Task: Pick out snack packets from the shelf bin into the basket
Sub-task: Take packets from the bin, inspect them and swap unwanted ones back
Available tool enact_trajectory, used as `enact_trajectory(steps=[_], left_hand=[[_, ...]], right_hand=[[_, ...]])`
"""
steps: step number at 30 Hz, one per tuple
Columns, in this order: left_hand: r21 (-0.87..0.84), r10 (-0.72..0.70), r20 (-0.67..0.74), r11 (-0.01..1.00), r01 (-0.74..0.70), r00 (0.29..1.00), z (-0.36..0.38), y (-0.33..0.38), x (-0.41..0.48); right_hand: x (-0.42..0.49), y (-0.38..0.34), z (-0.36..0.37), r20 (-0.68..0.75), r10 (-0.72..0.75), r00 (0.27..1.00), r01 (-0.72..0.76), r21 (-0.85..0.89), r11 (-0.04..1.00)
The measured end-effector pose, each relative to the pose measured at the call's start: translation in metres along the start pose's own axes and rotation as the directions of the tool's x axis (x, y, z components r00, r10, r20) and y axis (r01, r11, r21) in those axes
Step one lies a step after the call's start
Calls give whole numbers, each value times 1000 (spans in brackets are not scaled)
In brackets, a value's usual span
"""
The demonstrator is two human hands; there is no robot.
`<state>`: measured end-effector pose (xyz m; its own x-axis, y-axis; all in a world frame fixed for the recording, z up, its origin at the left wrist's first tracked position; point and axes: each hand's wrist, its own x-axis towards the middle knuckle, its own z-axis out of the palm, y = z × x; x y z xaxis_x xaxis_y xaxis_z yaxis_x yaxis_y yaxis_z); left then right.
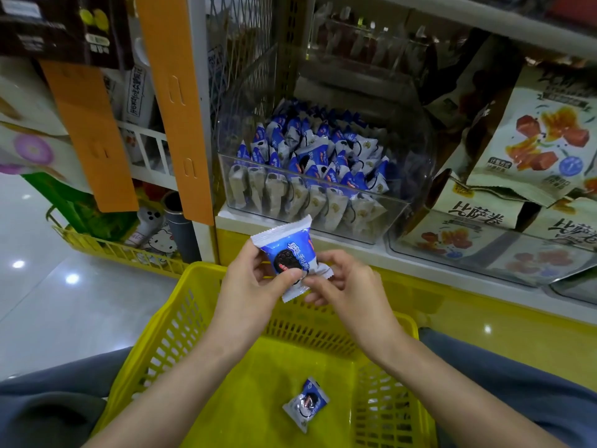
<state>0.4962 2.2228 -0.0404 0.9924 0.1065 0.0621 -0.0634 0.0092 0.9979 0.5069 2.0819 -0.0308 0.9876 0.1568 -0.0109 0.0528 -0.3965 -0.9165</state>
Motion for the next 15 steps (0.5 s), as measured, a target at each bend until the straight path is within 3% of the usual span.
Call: enact_trajectory(steps=[3,7,12,15], left_hand=[[107,41,18,993,-43,999,-1,1,0],[168,42,79,984,-55,996,-6,4,3],[251,38,190,964,-86,981,-6,18,4],[422,152,220,875,-235,963,-10,29,4]], right_hand=[[1,-2,-1,49,68,996,-69,20,997],[5,-11,-9,137,25,990,-11,-102,995],[8,-22,-17,126,-66,990,52,110,993],[7,-30,-19,48,-100,994,90,167,982]])
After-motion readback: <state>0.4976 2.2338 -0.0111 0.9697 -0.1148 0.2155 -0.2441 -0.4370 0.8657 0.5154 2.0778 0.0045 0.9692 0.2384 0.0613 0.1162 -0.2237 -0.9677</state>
